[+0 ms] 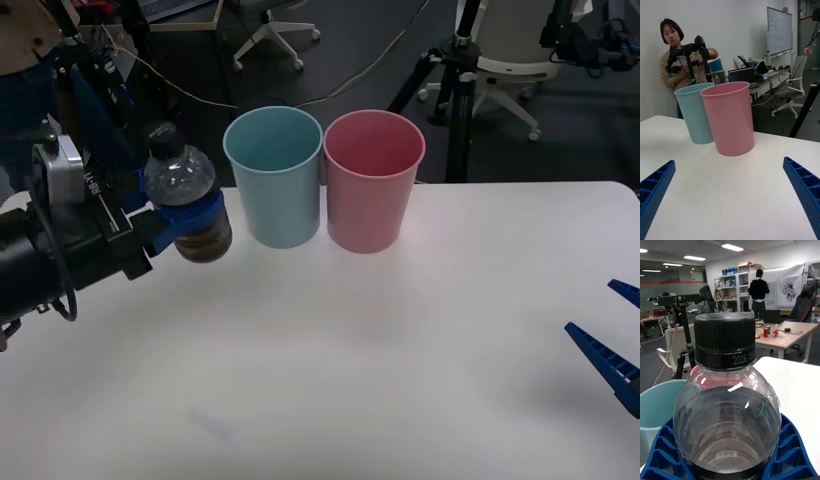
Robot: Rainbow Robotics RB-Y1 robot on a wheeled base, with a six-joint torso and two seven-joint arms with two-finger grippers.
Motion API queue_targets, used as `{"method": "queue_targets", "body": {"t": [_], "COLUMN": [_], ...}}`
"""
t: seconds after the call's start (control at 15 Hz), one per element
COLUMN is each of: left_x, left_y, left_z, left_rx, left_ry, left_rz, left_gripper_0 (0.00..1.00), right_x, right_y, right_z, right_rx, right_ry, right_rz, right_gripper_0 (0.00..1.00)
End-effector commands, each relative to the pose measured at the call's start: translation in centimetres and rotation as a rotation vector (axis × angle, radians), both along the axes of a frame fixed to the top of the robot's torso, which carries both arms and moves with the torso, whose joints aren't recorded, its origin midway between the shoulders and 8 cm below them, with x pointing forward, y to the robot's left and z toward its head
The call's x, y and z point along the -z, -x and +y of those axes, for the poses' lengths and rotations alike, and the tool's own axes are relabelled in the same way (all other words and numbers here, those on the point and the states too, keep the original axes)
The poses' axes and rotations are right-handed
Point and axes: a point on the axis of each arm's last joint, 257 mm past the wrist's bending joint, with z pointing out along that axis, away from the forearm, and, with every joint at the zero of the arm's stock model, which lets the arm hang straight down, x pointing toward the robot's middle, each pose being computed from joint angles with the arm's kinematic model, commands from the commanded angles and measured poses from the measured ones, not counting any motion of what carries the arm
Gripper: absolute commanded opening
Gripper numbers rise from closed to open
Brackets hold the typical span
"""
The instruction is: Grasp the object on the table and drop it into the matching bin: aluminum can to the light blue bin, PET bottle to the pink bin.
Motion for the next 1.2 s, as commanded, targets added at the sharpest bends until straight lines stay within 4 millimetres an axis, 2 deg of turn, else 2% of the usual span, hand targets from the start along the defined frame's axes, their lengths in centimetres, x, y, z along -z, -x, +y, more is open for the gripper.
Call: {"method": "queue_targets", "body": {"t": [0.07, 0.27, 0.6, 1.0, 1.2], "left_x": [-1.6, -3.3, -5.8, -8.1, -8.2], "left_y": [-0.6, -1.5, -4.5, -9.1, -11.9], "left_z": [-1.6, -4.0, -8.6, -12.3, -14.2], "left_rx": [0.026, 0.062, 0.132, 0.146, 0.131], "left_ry": [0.034, 0.052, 0.035, 0.043, 0.05], "left_rz": [0.026, 0.05, 0.033, 0.052, 0.06], "left_gripper_0": [0.0, 0.0, 0.0, 0.0, 0.0], "right_x": [0.0, 0.0, 0.0, 0.0, 0.0], "right_y": [0.0, 0.0, 0.0, 0.0, 0.0], "right_z": [0.0, 0.0, 0.0, 0.0, 0.0], "right_rx": [0.0, 0.0, 0.0, 0.0, 0.0], "right_ry": [0.0, 0.0, 0.0, 0.0, 0.0], "right_rz": [0.0, 0.0, 0.0, 0.0, 0.0], "right_gripper_0": [1.0, 1.0, 1.0, 1.0, 1.0]}}
